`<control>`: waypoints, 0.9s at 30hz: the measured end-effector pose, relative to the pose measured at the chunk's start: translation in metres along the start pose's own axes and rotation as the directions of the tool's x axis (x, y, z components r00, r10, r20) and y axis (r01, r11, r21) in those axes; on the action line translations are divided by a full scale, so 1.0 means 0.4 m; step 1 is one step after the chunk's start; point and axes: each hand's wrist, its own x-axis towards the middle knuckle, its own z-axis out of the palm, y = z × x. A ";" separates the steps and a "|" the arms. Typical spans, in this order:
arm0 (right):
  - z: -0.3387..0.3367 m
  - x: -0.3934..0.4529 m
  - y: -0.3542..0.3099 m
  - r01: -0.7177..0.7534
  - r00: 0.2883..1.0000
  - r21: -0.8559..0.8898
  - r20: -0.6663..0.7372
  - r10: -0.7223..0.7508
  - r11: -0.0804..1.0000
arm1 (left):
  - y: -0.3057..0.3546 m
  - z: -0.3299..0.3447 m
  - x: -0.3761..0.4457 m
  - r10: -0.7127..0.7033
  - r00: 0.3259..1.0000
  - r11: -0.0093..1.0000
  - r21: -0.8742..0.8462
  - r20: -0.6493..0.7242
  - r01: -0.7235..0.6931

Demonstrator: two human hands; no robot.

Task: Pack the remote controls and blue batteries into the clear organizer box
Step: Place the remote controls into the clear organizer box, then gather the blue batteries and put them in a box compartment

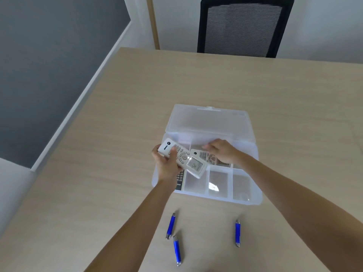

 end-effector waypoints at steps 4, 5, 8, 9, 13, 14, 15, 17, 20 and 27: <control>-0.006 -0.029 -0.014 -0.018 0.991 0.396 0.127 -0.036 0.918 | -0.005 0.078 0.010 -0.036 0.999 0.999 -0.032 0.005 0.036; -0.016 -0.035 -0.010 -0.013 0.983 0.405 0.171 -0.062 0.914 | -0.003 0.090 0.006 -0.044 0.999 0.999 0.015 0.024 0.044; -0.044 -0.032 0.038 -0.006 0.994 0.333 0.103 -0.030 0.943 | 0.000 0.061 0.005 0.081 0.994 0.835 0.539 0.079 -0.111; -0.055 -0.029 0.057 -0.013 0.998 0.282 0.060 -0.005 0.959 | -0.007 0.029 0.011 0.131 0.984 0.697 0.695 0.123 -0.180; -0.063 -0.039 0.109 -0.081 0.995 -0.008 0.050 0.081 0.997 | -0.068 -0.106 0.012 -0.128 0.967 0.186 0.963 0.219 -0.193; -0.054 -0.045 0.112 -0.094 0.994 -0.011 0.053 0.095 0.996 | -0.088 -0.127 0.004 -0.187 0.954 0.138 0.968 0.235 -0.212; -0.043 -0.046 0.113 -0.101 0.994 -0.002 0.039 0.101 0.995 | -0.104 -0.137 -0.004 -0.196 0.947 0.126 0.964 0.256 -0.235; -0.022 -0.040 0.102 -0.087 0.996 -0.019 -0.005 0.086 0.996 | -0.112 -0.141 -0.012 -0.136 0.950 0.132 0.955 0.282 -0.265; 0.017 -0.015 0.084 -0.062 0.997 -0.130 -0.047 0.057 0.990 | -0.103 -0.134 -0.014 -0.050 0.950 0.120 0.946 0.307 -0.300; 0.034 0.020 0.066 -0.065 0.998 -0.262 -0.027 0.060 0.963 | -0.113 -0.119 0.029 -0.032 0.951 0.163 0.940 0.309 -0.300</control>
